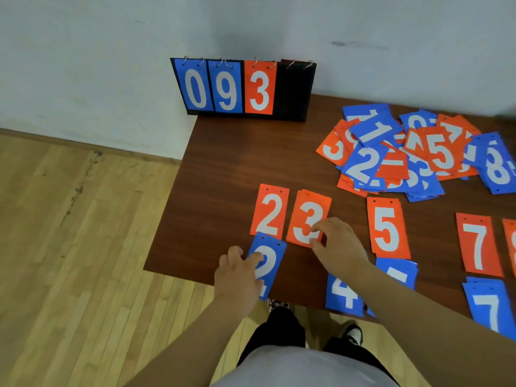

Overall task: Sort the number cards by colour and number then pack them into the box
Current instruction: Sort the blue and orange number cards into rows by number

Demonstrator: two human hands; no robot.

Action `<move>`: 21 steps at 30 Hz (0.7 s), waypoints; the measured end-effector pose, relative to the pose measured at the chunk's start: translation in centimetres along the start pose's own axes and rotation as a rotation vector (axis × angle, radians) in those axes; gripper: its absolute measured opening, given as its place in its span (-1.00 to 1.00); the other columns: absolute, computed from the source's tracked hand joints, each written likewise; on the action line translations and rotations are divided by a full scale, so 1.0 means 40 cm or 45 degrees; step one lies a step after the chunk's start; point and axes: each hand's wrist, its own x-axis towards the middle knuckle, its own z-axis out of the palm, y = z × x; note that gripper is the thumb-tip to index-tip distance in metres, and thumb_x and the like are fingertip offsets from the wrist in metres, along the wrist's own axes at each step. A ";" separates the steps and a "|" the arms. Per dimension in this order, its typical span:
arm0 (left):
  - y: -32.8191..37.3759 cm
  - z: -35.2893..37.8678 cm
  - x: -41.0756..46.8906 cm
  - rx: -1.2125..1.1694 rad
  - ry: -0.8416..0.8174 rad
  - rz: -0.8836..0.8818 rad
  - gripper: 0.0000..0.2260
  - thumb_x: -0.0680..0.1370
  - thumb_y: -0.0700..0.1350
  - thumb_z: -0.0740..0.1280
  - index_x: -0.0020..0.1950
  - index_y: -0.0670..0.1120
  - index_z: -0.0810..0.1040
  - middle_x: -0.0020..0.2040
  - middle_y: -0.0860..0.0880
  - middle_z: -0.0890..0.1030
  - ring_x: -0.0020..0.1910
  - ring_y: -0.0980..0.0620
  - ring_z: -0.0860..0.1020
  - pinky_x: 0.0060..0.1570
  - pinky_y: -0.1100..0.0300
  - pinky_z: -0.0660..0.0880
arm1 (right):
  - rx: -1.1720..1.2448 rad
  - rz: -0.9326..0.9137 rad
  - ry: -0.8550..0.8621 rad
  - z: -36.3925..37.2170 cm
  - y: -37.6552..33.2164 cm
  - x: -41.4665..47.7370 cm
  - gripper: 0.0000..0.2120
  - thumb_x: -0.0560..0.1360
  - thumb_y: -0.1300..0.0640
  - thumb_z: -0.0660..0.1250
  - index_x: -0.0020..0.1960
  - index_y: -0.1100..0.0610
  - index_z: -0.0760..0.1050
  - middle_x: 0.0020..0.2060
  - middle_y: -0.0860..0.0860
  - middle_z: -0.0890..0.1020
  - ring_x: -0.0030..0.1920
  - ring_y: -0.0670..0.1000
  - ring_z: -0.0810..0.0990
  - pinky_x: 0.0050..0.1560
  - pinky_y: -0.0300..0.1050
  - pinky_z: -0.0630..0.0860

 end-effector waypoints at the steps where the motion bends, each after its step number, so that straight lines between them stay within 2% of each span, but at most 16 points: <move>1: 0.007 -0.004 0.004 0.004 0.014 -0.014 -0.61 0.58 0.06 0.37 0.38 0.20 0.37 0.26 -0.01 0.27 0.19 -0.03 0.34 0.10 0.16 0.46 | -0.005 0.002 0.006 -0.003 0.002 0.000 -0.79 0.58 -0.02 0.38 0.21 -0.10 0.53 0.30 -0.08 0.51 0.36 -0.03 0.44 0.34 -0.07 0.43; 4: 0.021 -0.015 0.022 -0.023 0.063 -0.045 -0.65 0.59 0.09 0.36 0.36 0.17 0.43 0.11 0.04 0.31 0.09 0.05 0.36 0.08 0.18 0.49 | -0.004 0.006 0.014 -0.017 0.013 0.002 -0.74 0.57 -0.04 0.38 0.25 -0.06 0.55 0.29 -0.07 0.52 0.35 -0.03 0.45 0.33 -0.06 0.45; 6: 0.033 -0.029 0.035 -0.044 0.109 -0.037 -0.65 0.59 0.12 0.35 0.36 0.15 0.43 0.09 0.05 0.33 0.07 0.08 0.37 0.08 0.19 0.50 | 0.005 0.003 0.049 -0.033 0.027 0.005 -0.72 0.56 -0.05 0.39 0.25 -0.05 0.56 0.26 -0.06 0.54 0.29 -0.04 0.48 0.29 -0.08 0.49; 11: 0.086 -0.082 0.093 -0.150 0.208 0.036 -0.59 0.59 0.17 0.33 0.40 0.11 0.39 0.21 0.03 0.38 0.18 0.06 0.39 0.18 0.15 0.48 | 0.049 0.099 0.170 -0.103 0.071 0.002 -0.73 0.55 -0.02 0.39 0.25 -0.07 0.53 0.23 -0.08 0.52 0.24 -0.04 0.47 0.14 -0.13 0.49; 15: 0.184 -0.120 0.159 -0.175 0.243 0.072 -0.56 0.57 0.22 0.34 0.40 0.12 0.40 0.32 0.00 0.41 0.32 -0.02 0.41 0.26 0.04 0.48 | 0.095 0.196 0.255 -0.177 0.135 -0.003 -0.69 0.56 -0.04 0.40 0.29 -0.07 0.52 0.27 -0.09 0.49 0.30 -0.03 0.44 0.18 -0.10 0.49; 21: 0.364 -0.165 0.263 -0.312 0.280 0.127 -0.53 0.56 0.14 0.40 0.45 0.10 0.41 0.37 0.01 0.41 0.35 0.00 0.41 0.22 0.08 0.52 | 0.108 0.263 0.368 -0.284 0.307 0.020 -0.68 0.54 -0.07 0.40 0.27 -0.04 0.54 0.21 -0.06 0.55 0.25 -0.01 0.49 0.15 -0.13 0.47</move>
